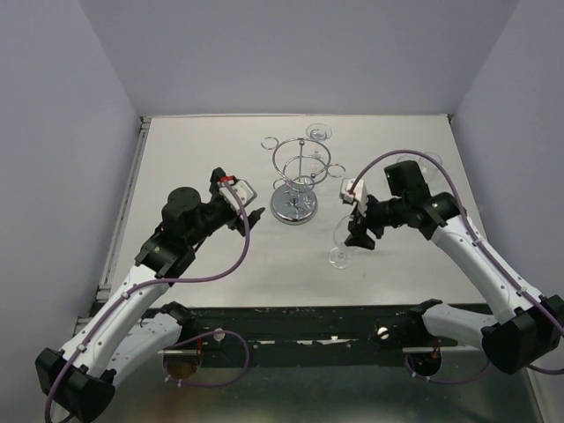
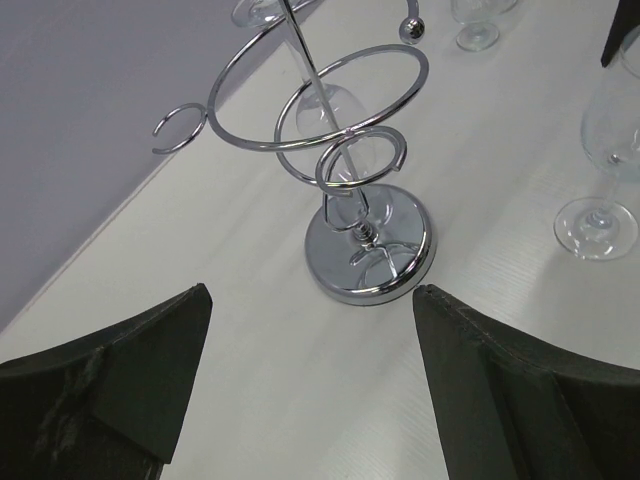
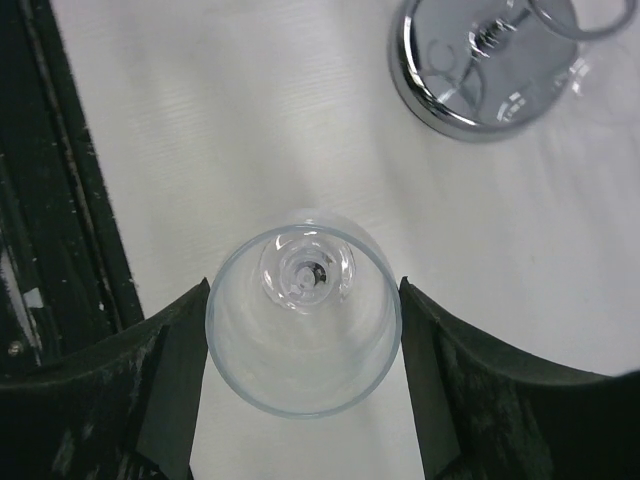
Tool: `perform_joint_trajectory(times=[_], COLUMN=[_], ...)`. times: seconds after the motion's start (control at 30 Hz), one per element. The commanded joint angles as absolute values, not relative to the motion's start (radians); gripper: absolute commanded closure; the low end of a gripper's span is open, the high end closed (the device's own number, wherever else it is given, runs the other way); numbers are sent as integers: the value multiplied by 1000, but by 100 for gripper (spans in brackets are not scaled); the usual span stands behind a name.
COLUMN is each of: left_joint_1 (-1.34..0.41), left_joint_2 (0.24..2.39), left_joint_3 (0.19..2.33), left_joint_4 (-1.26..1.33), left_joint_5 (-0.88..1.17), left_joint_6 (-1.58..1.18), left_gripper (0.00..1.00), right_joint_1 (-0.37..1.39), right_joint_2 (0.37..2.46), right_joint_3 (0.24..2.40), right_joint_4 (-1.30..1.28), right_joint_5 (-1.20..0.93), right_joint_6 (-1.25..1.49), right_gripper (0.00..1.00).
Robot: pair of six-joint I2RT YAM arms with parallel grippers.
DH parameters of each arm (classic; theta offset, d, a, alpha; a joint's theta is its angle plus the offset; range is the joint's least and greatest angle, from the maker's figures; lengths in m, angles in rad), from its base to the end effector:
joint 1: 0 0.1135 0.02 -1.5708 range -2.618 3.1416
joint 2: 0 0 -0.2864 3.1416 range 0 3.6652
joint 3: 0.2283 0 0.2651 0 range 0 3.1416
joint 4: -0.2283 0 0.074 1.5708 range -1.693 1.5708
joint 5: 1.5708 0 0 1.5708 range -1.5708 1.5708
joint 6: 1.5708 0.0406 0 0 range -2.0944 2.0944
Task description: Take the wine glass off the wine glass rack
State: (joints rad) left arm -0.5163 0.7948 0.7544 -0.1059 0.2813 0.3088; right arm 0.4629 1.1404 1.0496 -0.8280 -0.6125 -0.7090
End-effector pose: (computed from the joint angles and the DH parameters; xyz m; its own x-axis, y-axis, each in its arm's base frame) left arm 0.1611 -0.1044 0.3510 0.0960 0.2813 -0.9548 0.7179 0.6449 0.2621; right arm 0.1937 0.1228 0.3249 -0.0987 -0.6446 -0.7581 -0.9773 0.2064 -0.0482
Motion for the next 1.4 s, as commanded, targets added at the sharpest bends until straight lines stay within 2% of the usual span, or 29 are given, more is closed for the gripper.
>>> perform_joint_trajectory(times=[0.0, 0.3, 0.77, 1.13, 1.37], left_joint_1=[-508, -506, -486, -479, -476], left_joint_2=[811, 822, 807, 841, 853], left_joint_3=[764, 770, 799, 831, 833], left_joint_4=[-87, -103, -216, -247, -248], left_joint_5=[305, 298, 275, 294, 302], left_joint_6=[293, 304, 390, 425, 417], left_gripper=[1, 1, 1, 1, 1], right_joint_1=[321, 103, -51, -60, -64], right_joint_2=[1187, 1475, 1930, 2108, 2157], right_joint_3=[1084, 1331, 1890, 2081, 2128], right_joint_4=[-828, -815, -762, -753, -753], right_joint_5=[-554, -535, -446, -382, -310], right_joint_6=[-683, -684, -496, -419, -370], right_gripper=[41, 48, 47, 45, 38])
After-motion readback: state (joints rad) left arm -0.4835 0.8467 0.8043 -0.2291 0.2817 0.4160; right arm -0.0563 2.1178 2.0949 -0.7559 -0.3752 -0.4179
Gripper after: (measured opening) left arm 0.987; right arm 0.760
